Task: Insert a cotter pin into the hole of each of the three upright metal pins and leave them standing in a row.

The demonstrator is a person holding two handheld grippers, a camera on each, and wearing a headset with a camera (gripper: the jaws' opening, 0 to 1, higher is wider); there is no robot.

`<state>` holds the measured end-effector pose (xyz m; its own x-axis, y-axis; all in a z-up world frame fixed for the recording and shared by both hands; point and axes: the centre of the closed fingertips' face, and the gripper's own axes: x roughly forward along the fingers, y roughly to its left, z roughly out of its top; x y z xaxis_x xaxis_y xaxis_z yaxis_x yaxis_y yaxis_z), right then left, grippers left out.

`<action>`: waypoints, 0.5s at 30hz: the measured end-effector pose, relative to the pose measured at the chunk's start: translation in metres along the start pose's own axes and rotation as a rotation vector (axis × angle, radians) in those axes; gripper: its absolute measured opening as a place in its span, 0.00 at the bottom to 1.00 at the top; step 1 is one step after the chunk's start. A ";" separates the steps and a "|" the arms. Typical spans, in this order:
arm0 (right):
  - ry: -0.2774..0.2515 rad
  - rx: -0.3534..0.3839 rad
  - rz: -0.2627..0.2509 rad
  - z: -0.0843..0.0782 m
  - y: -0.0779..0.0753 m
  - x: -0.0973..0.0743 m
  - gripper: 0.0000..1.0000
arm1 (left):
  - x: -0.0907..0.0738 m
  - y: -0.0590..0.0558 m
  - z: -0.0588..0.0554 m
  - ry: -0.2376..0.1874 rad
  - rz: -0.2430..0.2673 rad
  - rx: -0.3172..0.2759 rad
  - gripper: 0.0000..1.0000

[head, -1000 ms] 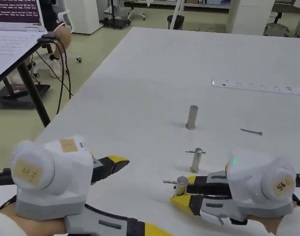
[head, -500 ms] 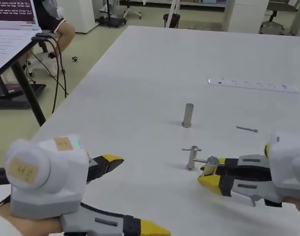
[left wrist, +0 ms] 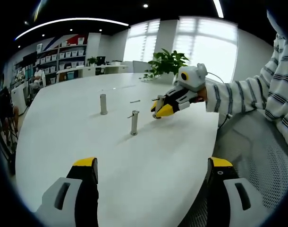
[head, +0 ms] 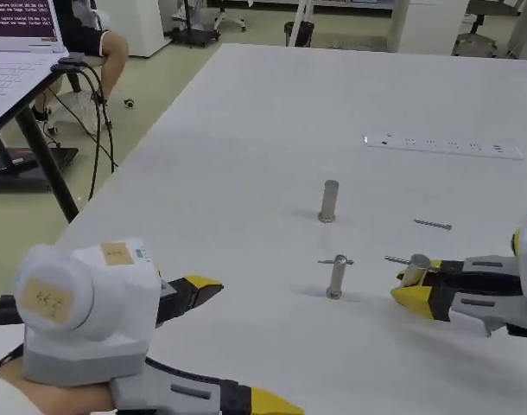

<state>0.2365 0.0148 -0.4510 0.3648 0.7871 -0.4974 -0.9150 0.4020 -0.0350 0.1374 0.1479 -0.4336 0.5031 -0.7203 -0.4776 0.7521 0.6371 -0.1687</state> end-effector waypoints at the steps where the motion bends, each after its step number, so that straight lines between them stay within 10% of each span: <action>1: 0.001 0.004 -0.002 -0.001 -0.002 0.000 0.08 | 0.000 0.000 0.000 0.001 0.000 -0.003 0.95; 15: 0.008 0.026 0.002 -0.013 -0.005 0.003 0.08 | 0.000 0.002 -0.007 0.026 0.004 -0.035 0.96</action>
<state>0.2404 0.0091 -0.4633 0.3618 0.7838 -0.5047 -0.9107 0.4129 -0.0116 0.1358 0.1513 -0.4399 0.4949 -0.7105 -0.5003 0.7342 0.6498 -0.1966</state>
